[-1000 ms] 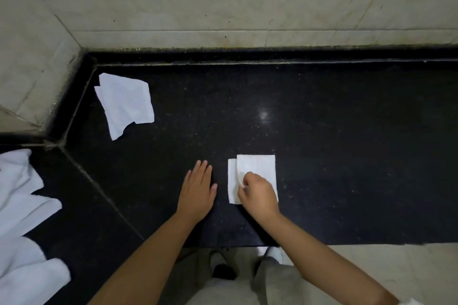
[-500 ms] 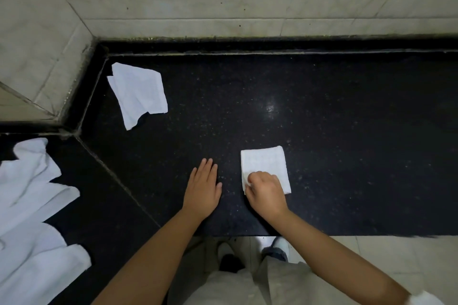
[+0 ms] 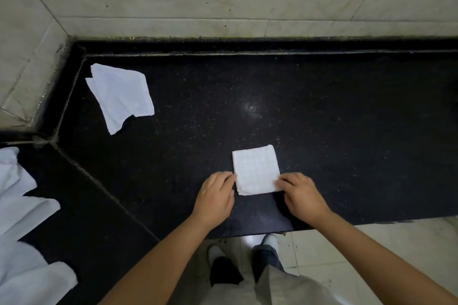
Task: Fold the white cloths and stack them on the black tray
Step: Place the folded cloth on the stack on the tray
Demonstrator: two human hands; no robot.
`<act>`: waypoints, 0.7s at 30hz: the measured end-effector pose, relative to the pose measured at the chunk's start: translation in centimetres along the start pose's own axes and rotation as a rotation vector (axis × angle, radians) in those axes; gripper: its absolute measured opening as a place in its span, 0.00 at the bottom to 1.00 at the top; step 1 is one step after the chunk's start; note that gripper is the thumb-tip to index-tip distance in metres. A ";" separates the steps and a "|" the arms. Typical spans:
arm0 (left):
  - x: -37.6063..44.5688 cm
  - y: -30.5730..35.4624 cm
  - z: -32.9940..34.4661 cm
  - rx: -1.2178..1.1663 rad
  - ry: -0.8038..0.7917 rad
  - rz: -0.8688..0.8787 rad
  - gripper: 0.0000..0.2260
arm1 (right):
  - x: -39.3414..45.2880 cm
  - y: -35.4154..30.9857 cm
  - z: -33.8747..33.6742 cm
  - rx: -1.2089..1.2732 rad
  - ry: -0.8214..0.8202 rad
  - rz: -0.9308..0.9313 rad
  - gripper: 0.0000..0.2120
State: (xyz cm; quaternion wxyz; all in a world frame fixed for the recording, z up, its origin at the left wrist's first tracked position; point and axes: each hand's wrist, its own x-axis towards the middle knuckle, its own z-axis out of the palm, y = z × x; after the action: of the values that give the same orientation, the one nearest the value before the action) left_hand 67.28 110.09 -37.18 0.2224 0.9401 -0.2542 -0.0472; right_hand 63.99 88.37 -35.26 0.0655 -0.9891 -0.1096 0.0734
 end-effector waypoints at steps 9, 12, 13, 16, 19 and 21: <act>1.8 3.0 0.5 0.079 -0.291 0.069 0.16 | 2.3 1.0 -0.2 -0.006 -0.089 -0.144 0.04; 2.4 3.8 0.5 0.225 -0.317 0.009 0.19 | 1.8 1.2 -1.2 0.130 -0.104 -0.080 0.10; 2.5 4.5 0.4 0.251 -0.335 -0.011 0.17 | 1.4 1.5 -1.6 0.160 -0.096 -0.037 0.11; 2.8 6.9 1.1 0.328 -0.281 0.112 0.06 | -1.2 3.5 -2.9 0.183 -0.084 0.034 0.14; 4.2 11.6 2.9 0.374 -0.299 0.217 0.11 | -5.9 8.3 -4.0 0.299 -0.048 0.125 0.13; 5.7 17.2 3.6 0.360 -0.250 0.334 0.13 | -10.4 12.8 -5.0 0.441 0.026 0.223 0.10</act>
State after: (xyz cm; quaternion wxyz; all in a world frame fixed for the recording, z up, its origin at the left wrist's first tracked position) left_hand 63.62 92.53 -32.66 0.0233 0.8963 -0.4356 -0.0796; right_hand 57.36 73.09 -30.81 0.2729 -0.9576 0.0198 0.0896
